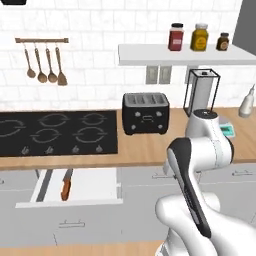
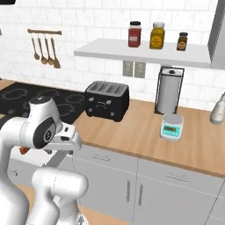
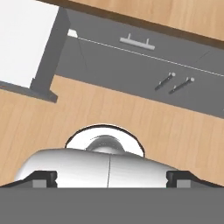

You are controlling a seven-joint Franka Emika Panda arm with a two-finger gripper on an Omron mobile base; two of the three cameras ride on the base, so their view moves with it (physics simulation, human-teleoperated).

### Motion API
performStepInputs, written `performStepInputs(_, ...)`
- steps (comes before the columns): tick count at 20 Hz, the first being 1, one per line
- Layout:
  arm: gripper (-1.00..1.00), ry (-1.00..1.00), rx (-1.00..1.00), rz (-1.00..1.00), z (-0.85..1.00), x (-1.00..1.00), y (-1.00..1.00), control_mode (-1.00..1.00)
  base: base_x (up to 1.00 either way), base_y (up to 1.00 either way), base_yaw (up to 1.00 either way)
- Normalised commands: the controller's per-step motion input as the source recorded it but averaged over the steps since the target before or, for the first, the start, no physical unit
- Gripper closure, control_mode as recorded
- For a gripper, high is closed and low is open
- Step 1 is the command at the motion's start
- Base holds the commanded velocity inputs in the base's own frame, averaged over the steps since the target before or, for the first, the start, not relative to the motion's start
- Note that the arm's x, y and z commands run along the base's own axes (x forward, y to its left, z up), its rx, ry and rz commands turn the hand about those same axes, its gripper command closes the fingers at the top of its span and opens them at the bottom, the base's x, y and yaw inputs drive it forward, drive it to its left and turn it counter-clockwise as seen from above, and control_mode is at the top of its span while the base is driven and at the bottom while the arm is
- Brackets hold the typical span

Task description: Pick up the knife from the drawer and place it on the cutting board. Then place the meat from the plate to the cutting board.

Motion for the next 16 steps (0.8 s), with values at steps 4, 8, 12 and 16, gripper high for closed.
performStepInputs(4,-1.00,0.00,0.00,0.00,0.00,0.00,0.00,1.00,0.12,-0.72,0.32)
performStepInputs(8,-1.00,0.00,0.00,0.00,0.00,0.00,0.00,1.00,0.54,0.01,0.30)
performStepInputs(12,-1.00,0.00,0.00,0.00,0.00,0.00,0.00,1.00,0.58,0.01,0.30)
performStepInputs(16,-1.00,0.00,0.00,0.00,0.00,0.00,0.00,1.00,0.26,0.09,0.31)
